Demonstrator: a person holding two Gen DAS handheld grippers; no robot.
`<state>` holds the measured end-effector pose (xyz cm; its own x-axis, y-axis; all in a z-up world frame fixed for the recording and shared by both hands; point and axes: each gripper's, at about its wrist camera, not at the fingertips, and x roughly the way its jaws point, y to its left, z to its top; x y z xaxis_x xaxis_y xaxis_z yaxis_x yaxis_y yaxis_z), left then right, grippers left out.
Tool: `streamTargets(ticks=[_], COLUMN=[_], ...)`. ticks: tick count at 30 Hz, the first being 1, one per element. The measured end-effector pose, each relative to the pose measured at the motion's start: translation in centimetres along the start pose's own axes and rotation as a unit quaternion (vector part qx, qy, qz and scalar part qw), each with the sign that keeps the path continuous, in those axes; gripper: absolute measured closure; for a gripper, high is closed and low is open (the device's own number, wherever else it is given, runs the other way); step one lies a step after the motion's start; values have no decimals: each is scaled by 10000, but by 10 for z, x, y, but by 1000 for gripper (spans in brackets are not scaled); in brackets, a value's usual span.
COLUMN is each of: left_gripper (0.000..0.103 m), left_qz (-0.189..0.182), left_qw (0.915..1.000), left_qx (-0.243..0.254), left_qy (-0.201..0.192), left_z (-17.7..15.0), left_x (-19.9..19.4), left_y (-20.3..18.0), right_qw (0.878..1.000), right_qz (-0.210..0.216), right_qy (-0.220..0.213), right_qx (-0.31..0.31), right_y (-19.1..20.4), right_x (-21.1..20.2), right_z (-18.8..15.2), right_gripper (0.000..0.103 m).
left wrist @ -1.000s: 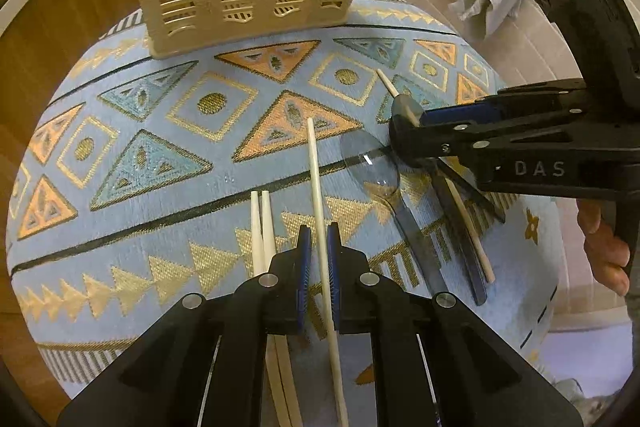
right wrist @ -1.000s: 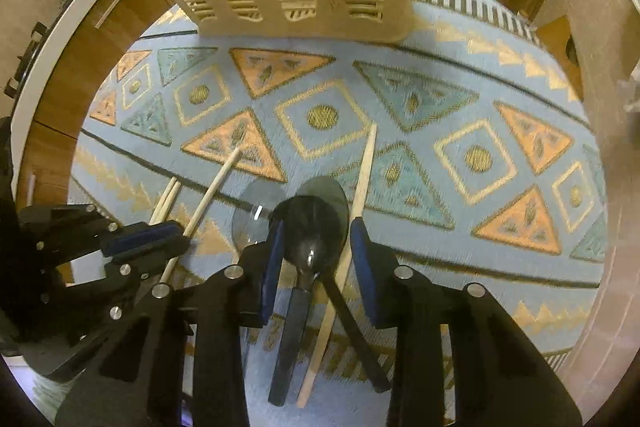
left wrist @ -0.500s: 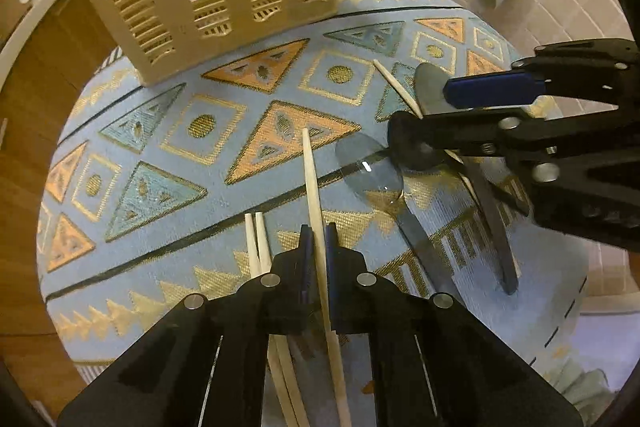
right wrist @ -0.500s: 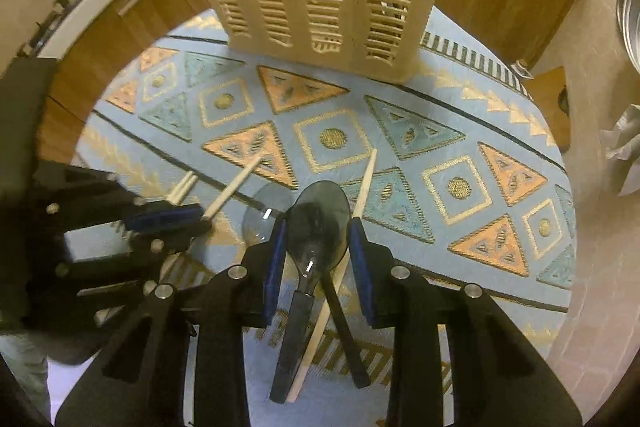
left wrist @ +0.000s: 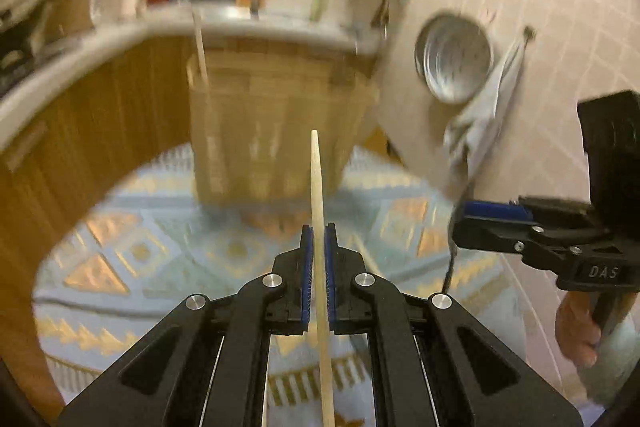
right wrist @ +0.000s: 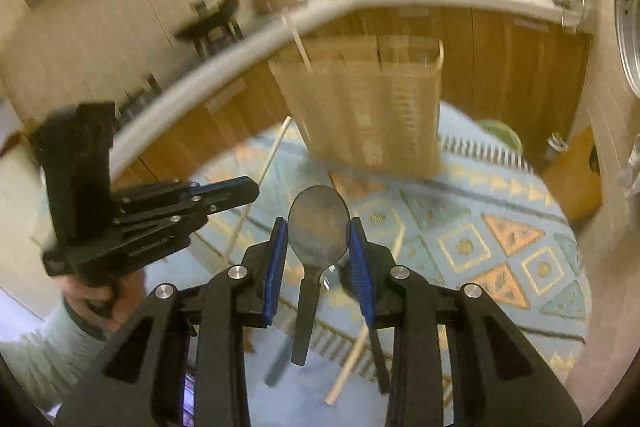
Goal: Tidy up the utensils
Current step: 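Carry the chopstick in the left tool while the right tool carries the black spoon, release both into basket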
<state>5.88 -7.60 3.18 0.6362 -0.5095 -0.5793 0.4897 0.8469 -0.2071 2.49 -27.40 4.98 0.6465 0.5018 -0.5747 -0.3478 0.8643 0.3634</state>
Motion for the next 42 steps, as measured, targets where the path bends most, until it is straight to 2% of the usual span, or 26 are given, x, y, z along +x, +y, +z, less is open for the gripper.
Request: streamTargets(ticks=[3, 7, 10, 13, 18, 24, 32, 37, 42], left_gripper=[100, 100, 100, 100, 99, 99, 99, 99, 98], left_qz=[85, 274, 346, 598, 788, 1031, 1607, 1733, 1581], left_qw=[9976, 9886, 9785, 9616, 9431, 9326, 9266, 9329, 9416], left_qx=[-23, -75, -251, -309, -395, -339, -221, -128, -147], left_qy=[-683, -1478, -2018, -2660, -3206, -3443, -3393, -3155, -2969], left_z=[18, 52, 79, 107, 137, 155, 138, 120, 108], left_x=[-24, -42, -46, -49, -36, 2, 54, 70, 65], left_y=[-3, -5, -1, 3, 10, 17, 32, 40, 47], right_qw=[9983, 9947, 9908, 9860, 9758, 9646, 9652, 9642, 9692], right_qz=[19, 16, -114, -311, -657, -1205, -1474, -1682, -1633], right_qy=[-587, -1026, -1345, -1632, -2074, -2325, -2132, -1989, -1751], right_qx=[-45, -42, -89, -152, -217, -313, -338, -490, -583], right_y=[6, 10, 14, 19, 22, 13, -7, -11, -10], right_x=[-19, -33, -37, -37, -25, 6, 62, 87, 97], right_z=[21, 53, 81, 108, 144, 165, 163, 149, 140], right_gripper=[75, 75, 75, 75, 75, 75, 75, 75, 74])
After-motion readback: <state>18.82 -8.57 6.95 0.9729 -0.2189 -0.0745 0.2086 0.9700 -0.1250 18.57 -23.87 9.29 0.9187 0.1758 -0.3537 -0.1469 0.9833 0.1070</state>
